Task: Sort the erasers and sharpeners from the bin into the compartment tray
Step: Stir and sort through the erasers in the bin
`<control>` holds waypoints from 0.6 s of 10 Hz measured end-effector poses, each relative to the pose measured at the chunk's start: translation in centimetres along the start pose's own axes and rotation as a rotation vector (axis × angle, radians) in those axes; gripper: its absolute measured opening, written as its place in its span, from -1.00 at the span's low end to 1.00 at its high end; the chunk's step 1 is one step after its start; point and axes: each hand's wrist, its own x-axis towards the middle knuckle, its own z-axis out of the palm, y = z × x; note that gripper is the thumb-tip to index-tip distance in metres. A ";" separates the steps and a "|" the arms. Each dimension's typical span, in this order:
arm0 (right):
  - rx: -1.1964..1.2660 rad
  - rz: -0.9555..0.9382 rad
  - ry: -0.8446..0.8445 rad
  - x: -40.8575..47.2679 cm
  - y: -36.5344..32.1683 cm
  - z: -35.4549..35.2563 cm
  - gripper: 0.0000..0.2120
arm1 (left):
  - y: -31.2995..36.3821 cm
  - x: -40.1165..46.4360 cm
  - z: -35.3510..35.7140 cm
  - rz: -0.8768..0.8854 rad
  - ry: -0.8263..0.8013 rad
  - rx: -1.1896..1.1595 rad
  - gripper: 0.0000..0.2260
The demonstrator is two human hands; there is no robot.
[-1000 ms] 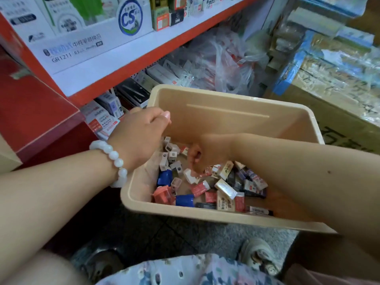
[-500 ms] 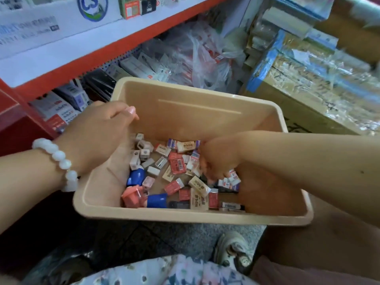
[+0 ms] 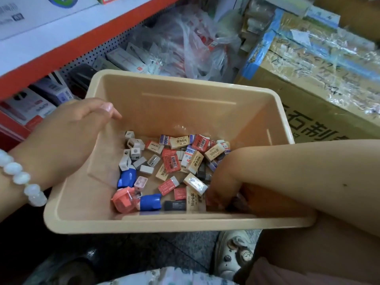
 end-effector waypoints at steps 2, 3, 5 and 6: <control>0.097 0.166 0.149 -4.2 1.5 -1.8 -0.95 | 0.5 -0.1 0.6 -0.008 0.020 -0.061 -0.75; 0.325 0.240 0.306 -6.6 2.7 -3.2 -0.82 | 0.2 0.0 0.8 0.019 0.021 -0.057 -0.74; 0.077 0.374 0.442 -7.2 2.2 -3.4 -0.75 | 0.0 0.1 0.3 0.032 -0.008 -0.035 -0.72; 0.045 0.323 0.497 -6.6 1.0 -3.1 -0.75 | -1.0 0.4 0.1 0.034 -0.010 0.000 -0.69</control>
